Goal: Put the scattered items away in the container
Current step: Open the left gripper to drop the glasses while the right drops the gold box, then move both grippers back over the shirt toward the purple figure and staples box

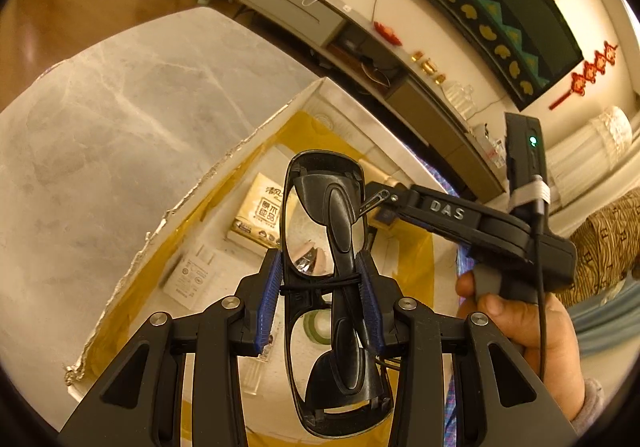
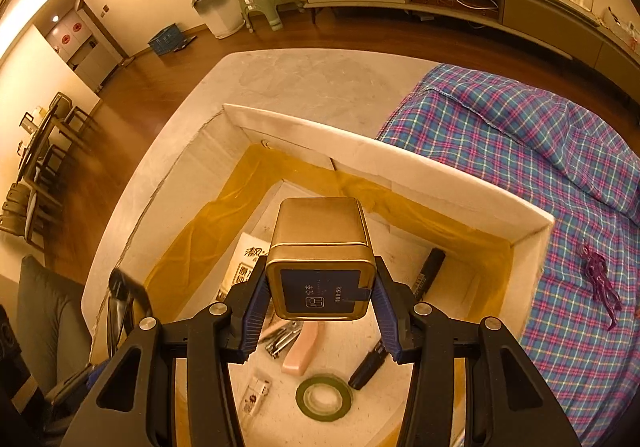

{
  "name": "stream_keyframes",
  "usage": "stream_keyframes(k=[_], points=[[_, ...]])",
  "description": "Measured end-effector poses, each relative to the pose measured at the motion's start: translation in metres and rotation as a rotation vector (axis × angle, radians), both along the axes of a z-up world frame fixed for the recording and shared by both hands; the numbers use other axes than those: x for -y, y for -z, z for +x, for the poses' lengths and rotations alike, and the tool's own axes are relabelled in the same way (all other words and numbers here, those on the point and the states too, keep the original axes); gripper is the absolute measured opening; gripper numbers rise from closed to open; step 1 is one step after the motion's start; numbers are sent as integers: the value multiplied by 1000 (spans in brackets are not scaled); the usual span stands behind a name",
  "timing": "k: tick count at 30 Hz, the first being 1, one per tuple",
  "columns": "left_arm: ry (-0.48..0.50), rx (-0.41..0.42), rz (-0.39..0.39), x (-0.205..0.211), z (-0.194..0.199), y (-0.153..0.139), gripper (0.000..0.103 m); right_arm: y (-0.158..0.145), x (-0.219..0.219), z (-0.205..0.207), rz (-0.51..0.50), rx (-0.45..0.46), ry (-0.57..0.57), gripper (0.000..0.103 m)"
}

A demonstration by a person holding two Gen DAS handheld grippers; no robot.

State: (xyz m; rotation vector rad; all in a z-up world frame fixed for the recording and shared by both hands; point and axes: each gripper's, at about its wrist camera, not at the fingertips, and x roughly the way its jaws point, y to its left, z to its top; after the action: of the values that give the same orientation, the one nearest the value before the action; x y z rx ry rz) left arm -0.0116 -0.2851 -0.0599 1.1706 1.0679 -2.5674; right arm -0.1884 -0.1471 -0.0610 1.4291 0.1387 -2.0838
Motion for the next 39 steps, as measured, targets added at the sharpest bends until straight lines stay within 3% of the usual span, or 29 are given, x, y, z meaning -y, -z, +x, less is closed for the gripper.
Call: stream_keyframes(k=[8, 14, 18, 29, 39], points=[[-13, 16, 15, 2, -13, 4, 39, 4, 5, -7, 77, -20, 7, 49], [-16, 107, 39, -3, -21, 17, 45, -2, -7, -3, 64, -27, 8, 51], [-22, 100, 24, -3, -19, 12, 47, -20, -19, 16, -13, -56, -6, 61], [-6, 83, -14, -17, -12, -3, 47, -41, -55, 95, -269, -87, -123, 62], [-11, 29, -105, -41, -2, -37, 48, -57, -93, 120, -373, -111, -112, 61]])
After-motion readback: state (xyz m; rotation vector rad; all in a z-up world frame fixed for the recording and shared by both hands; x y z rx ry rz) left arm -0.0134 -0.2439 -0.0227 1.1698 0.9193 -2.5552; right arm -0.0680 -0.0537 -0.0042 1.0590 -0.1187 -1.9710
